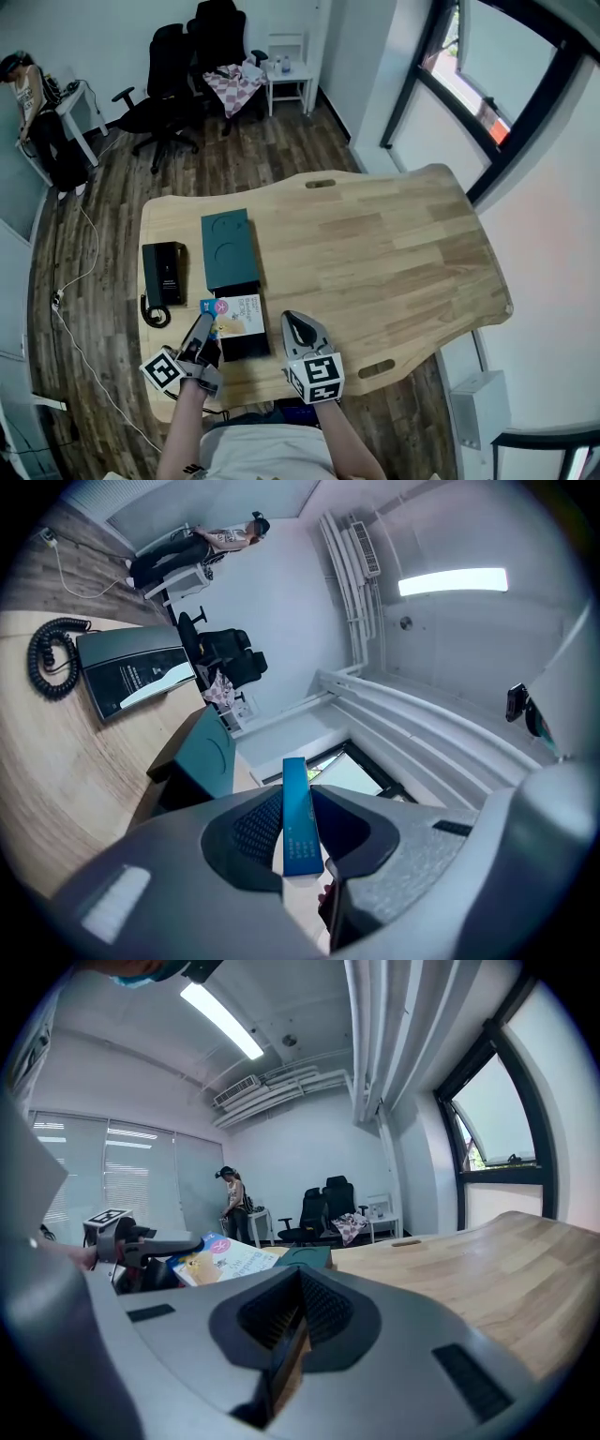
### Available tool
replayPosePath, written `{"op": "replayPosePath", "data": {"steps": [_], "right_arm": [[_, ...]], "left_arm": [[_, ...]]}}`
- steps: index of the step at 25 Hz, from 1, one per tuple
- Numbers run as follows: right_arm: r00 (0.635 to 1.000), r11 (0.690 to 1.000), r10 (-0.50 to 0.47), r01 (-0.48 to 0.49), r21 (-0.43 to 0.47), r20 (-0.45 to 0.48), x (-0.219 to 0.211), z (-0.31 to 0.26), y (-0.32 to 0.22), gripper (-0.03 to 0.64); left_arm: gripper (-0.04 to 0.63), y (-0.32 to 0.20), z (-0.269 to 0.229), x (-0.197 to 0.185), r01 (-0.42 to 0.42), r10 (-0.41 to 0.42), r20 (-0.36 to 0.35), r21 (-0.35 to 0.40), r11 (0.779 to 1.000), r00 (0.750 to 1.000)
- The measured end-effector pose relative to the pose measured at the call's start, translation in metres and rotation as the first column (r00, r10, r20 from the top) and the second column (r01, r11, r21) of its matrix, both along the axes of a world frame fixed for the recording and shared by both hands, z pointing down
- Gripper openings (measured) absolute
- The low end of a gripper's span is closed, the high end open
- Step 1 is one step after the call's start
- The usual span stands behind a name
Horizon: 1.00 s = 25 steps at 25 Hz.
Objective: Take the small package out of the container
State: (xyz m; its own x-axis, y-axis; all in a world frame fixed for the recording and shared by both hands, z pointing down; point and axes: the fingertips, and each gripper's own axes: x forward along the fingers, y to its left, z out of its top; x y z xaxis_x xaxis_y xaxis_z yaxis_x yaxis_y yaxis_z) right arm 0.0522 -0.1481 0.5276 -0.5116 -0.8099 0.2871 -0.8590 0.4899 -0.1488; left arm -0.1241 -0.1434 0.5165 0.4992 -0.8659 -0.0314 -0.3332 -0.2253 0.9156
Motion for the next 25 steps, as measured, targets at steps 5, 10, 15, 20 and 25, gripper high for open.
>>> {"op": "replayPosePath", "data": {"steps": [5,10,15,20,25], "right_arm": [[1.000,1.000,0.003,-0.003,0.025,-0.001,-0.006,-0.010,0.006,0.006],[1.000,0.999,0.000,0.000,0.036,-0.002,-0.008,-0.015,0.012,0.006],[1.000,0.999,0.013,-0.013,0.040,-0.010,-0.002,-0.018,0.017,0.006],[0.999,0.999,0.020,-0.019,0.035,-0.028,0.004,-0.016,0.021,0.006],[0.999,0.999,0.025,-0.023,0.034,-0.035,0.003,-0.016,0.019,0.006]], "left_arm": [[0.094,0.010,-0.013,-0.006,0.003,-0.004,0.033,0.029,1.000,0.999],[0.094,0.015,-0.020,-0.006,-0.005,0.002,0.081,0.037,0.999,0.997],[0.094,0.016,-0.025,-0.004,-0.010,0.007,0.057,0.053,0.999,0.998],[0.094,0.014,-0.025,0.005,-0.033,0.030,0.053,0.056,0.998,0.998],[0.094,0.014,-0.025,0.007,-0.051,0.048,0.061,0.053,0.997,0.997]]}}
